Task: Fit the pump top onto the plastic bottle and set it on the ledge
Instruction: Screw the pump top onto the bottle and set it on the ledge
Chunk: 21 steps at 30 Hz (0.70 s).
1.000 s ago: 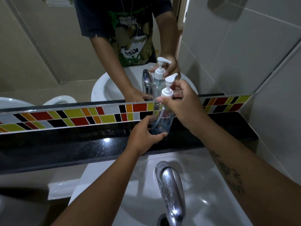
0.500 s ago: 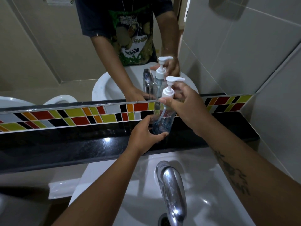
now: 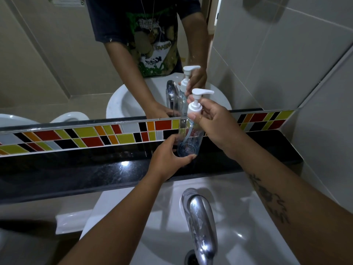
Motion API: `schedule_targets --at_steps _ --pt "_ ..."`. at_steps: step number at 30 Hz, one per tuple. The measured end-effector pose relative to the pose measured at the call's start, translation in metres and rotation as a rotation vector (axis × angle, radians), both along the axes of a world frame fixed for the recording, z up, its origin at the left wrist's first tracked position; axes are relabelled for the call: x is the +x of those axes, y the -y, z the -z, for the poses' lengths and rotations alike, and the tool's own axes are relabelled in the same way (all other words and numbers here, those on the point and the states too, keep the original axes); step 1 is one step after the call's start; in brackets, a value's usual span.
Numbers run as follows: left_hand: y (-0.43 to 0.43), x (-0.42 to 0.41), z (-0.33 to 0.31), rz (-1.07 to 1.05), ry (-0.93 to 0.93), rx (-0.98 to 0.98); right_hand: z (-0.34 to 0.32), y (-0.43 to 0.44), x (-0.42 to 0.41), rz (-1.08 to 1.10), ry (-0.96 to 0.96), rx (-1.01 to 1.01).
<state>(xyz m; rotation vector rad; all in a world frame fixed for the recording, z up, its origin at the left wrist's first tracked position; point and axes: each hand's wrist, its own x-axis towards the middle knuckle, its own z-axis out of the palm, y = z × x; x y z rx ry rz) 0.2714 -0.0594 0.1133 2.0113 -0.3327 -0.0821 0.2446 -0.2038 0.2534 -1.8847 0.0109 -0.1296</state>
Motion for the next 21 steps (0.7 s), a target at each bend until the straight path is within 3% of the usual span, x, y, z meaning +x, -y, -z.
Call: schedule_targets --at_steps 3,17,21 --pt "0.0 0.0 0.0 0.002 -0.003 -0.004 0.0 0.003 0.002 -0.012 0.008 -0.019" --pt "0.001 -0.001 0.0 0.022 0.013 0.021 0.021 -0.027 0.005 0.351 0.151 -0.048" --pt "0.0 -0.001 0.001 0.029 0.014 0.021 0.018 -0.024 0.003 0.311 0.121 -0.048"
